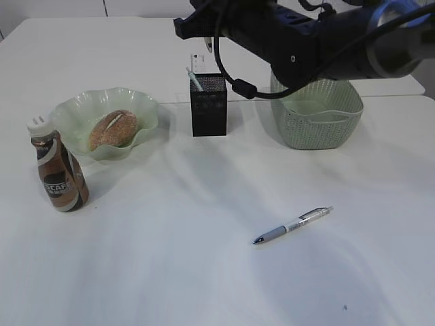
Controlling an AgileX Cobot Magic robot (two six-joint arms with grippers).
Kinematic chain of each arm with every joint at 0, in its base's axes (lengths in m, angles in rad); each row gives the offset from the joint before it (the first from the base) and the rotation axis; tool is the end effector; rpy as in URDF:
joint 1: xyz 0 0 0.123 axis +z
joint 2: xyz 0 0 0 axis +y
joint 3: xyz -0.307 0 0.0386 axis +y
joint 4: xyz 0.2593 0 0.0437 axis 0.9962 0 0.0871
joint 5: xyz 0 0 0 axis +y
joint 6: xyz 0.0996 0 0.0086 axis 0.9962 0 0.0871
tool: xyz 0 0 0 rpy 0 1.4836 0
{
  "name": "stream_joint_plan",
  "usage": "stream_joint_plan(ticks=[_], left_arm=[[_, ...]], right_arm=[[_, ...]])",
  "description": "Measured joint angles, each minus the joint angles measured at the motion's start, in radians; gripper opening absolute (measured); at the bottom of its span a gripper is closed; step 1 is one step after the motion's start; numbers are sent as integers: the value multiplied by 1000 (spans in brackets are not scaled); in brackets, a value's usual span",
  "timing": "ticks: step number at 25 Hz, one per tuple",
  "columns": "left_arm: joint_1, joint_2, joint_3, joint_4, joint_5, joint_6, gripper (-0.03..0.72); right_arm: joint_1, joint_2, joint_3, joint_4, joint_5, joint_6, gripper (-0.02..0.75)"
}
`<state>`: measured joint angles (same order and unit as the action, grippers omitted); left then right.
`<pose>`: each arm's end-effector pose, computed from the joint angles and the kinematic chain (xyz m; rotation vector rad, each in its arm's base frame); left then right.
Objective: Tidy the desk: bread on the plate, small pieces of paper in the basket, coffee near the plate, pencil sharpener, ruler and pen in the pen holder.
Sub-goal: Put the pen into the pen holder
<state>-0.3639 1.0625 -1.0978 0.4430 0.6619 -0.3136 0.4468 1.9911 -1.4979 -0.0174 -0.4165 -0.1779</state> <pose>0.2214 -0.0561 0.4173 0.2528 2.0280 0.0755 0.4592 0.2208 0.3042 -0.4977 1.4827 0.2048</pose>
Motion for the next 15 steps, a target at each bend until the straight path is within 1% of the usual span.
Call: stream_joint_plan(ticks=[1,4,8,11,15], left_arm=[[0,0,0,2,-2,0,275],[0,0,0,4,-2,0,275],[0,0,0,5,-4,0,275],[0,2,0,8,-4,0,275],[0,18,0,12,-8,0,275]], right_arm=[[0,23,0,54,-26,0,107],[-4,47,-5,108,-33,0,107],[-8,75,-37,127,-26,0,107],[-12,126,-122,131,-16,0,107],[-23,170,-178,132,6,0,107]])
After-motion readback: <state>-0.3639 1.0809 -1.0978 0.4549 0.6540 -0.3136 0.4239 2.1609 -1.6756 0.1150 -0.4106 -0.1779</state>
